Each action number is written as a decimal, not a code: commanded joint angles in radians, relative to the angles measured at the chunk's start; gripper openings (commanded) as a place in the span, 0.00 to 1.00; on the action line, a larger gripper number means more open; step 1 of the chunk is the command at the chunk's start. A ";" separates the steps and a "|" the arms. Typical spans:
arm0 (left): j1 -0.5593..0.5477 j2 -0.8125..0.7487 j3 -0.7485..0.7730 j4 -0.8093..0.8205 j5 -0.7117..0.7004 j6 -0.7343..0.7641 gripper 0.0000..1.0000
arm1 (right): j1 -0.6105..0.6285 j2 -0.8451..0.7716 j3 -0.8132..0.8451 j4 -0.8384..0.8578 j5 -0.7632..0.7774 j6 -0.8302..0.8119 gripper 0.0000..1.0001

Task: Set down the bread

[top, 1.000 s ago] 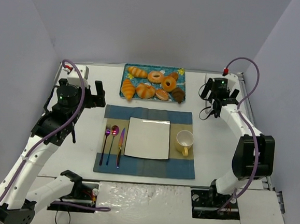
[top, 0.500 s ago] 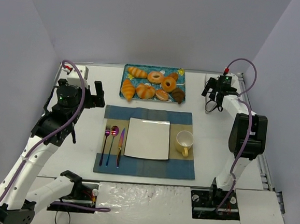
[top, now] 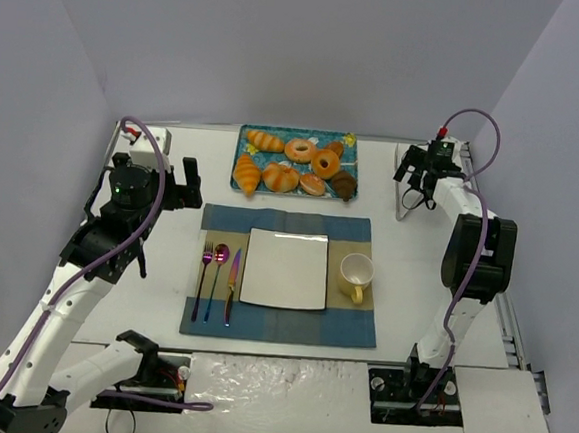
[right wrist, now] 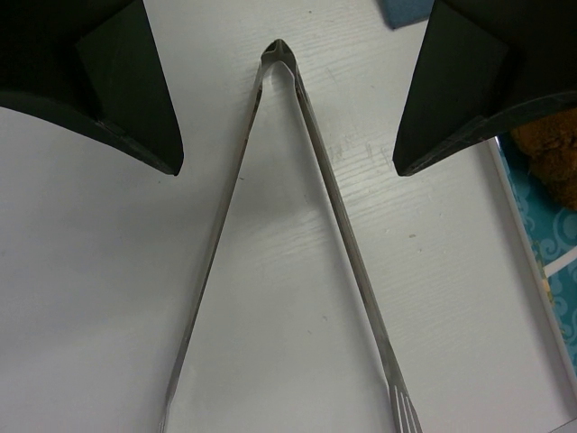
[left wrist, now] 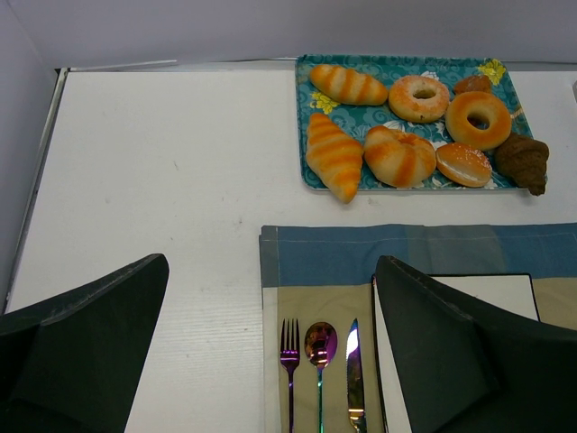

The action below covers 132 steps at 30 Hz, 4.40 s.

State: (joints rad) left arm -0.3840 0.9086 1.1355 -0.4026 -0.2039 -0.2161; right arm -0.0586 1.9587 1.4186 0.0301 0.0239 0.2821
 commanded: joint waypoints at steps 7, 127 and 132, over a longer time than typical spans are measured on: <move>0.005 0.003 0.024 0.077 -0.005 0.016 0.97 | -0.006 0.054 0.071 -0.023 -0.012 -0.007 1.00; 0.005 0.003 0.019 0.081 0.000 0.018 0.97 | 0.112 -0.070 0.010 -0.090 0.247 0.022 0.52; 0.004 0.004 0.018 0.082 0.000 0.018 0.97 | 0.112 -0.113 0.008 -0.107 0.248 0.023 0.52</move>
State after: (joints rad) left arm -0.3840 0.9199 1.1347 -0.3950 -0.2035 -0.2111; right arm 0.0578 1.9436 1.4254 -0.0795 0.2306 0.2936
